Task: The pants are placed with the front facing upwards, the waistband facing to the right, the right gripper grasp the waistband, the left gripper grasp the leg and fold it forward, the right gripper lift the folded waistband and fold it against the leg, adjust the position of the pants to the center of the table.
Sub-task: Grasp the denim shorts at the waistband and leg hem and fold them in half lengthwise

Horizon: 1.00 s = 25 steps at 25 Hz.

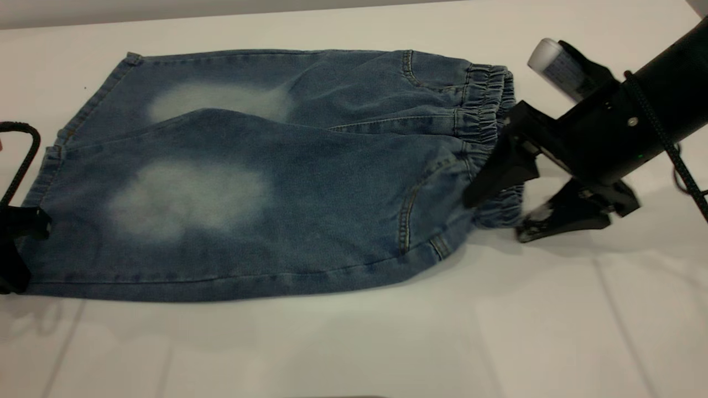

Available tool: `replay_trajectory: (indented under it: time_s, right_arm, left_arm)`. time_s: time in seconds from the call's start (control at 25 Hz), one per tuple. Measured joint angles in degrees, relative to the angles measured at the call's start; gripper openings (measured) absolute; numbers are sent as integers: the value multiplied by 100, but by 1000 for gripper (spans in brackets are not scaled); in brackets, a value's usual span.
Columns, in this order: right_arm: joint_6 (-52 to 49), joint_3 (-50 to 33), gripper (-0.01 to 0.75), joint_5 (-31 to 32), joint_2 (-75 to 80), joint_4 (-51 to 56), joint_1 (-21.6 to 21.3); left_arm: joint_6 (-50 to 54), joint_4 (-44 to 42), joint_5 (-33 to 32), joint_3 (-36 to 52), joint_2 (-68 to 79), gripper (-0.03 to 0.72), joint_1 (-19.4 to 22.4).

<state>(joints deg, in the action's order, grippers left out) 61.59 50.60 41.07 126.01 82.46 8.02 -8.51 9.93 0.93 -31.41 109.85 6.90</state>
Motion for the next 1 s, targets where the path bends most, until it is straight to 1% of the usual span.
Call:
replay_trajectory:
  time_s: [0.12, 0.24, 0.36, 0.44, 0.52, 0.68, 0.72, 0.88, 1.0]
  right_arm:
    - [331, 0, 484, 97, 104, 341, 0]
    - [449, 0, 344, 31, 144, 414, 0]
    - [778, -6, 172, -43, 204, 603, 0]
    - [1085, -31, 106, 50, 216, 884, -14]
    - [1368, -42, 87, 274, 198, 1056, -73]
    - [1617, -44, 97, 708, 146, 1163, -318]
    - [1622, -49, 93, 759, 106, 1163, -374]
    - [1622, -49, 29, 781, -94, 1085, -425]
    - [1622, -49, 26, 781, -279, 997, -427]
  left_arm:
    - [0, 0, -6, 0, 0, 53, 0]
    - [0, -5, -6, 0, 0, 53, 0]
    - [-7, -4, -6, 0, 0, 53, 0]
    - [-7, -4, -11, 0, 0, 53, 0]
    - [-7, -4, -11, 0, 0, 53, 0]
    - [-7, -4, -11, 0, 0, 53, 0]
    - [-7, -4, -11, 0, 0, 53, 0]
    - [-7, -4, -11, 0, 0, 53, 0]
    - [-7, -4, -11, 0, -14, 53, 0]
